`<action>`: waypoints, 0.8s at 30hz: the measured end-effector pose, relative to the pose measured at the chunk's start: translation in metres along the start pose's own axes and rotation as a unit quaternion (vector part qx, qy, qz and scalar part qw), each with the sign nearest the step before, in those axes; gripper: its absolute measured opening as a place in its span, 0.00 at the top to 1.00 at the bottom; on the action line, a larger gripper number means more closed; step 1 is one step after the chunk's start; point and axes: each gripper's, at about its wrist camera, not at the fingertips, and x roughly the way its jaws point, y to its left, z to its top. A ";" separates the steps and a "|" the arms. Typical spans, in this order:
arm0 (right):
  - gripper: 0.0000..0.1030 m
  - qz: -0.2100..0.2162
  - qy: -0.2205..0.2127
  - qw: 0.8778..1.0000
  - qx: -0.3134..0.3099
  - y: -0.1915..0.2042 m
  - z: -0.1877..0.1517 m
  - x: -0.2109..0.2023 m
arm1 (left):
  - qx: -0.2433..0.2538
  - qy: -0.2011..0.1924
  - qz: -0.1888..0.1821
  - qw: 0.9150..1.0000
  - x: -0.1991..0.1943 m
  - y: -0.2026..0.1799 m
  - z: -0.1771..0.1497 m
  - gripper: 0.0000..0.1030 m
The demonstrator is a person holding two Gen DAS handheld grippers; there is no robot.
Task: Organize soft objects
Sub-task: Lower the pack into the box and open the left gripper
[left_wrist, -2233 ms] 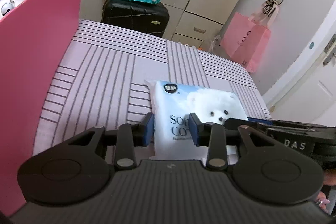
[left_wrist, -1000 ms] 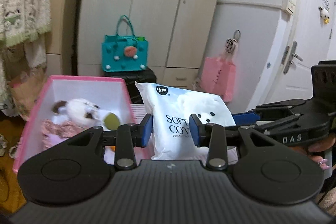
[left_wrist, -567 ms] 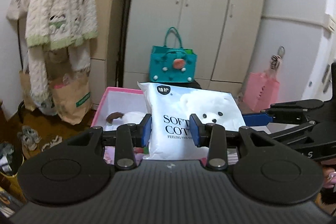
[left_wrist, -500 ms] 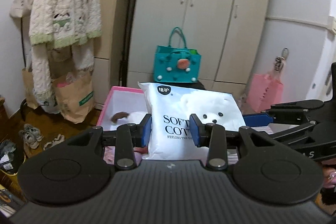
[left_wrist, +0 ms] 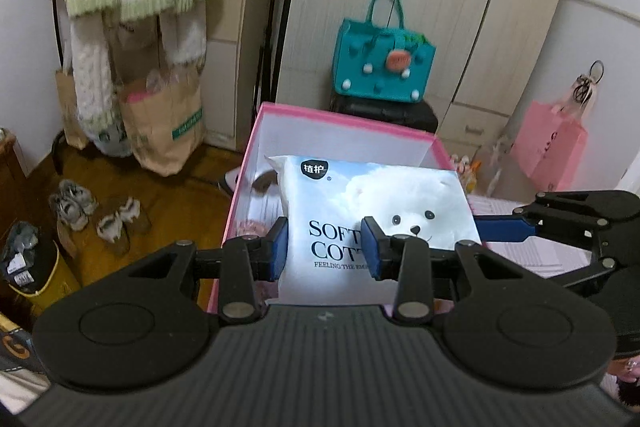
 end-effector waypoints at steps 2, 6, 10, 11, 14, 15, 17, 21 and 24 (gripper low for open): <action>0.43 -0.002 0.008 1.000 -0.006 0.000 -0.001 0.006 | -0.001 0.010 -0.002 1.000 0.007 0.003 -0.001 0.65; 0.43 -0.014 0.002 1.000 -0.003 -0.002 -0.004 0.010 | 0.017 0.015 -0.003 1.000 0.011 -0.002 -0.006 0.64; 0.43 -0.016 0.007 1.000 -0.002 -0.004 -0.005 0.019 | 0.031 0.013 0.015 0.999 0.019 -0.008 -0.008 0.63; 0.44 -0.015 0.008 1.000 -0.003 -0.004 -0.005 0.021 | 0.031 0.013 0.018 0.999 0.020 -0.008 -0.008 0.63; 0.43 -0.016 0.012 1.000 0.000 -0.002 -0.006 0.024 | 0.033 0.013 0.025 0.999 0.025 -0.007 -0.006 0.63; 0.43 -0.015 0.013 1.000 0.004 -0.002 -0.006 0.024 | 0.037 0.013 0.029 0.999 0.027 -0.008 -0.005 0.63; 0.43 -0.008 0.012 1.000 0.003 -0.001 -0.006 0.026 | 0.050 0.011 0.047 0.998 0.032 -0.010 -0.005 0.63; 0.44 0.004 0.017 1.000 0.006 -0.003 -0.008 0.034 | 0.093 -0.017 0.081 0.992 0.038 -0.022 -0.009 0.66; 0.44 0.006 0.011 1.000 0.002 0.001 -0.010 0.032 | 0.081 -0.005 0.071 0.994 0.040 -0.026 -0.012 0.66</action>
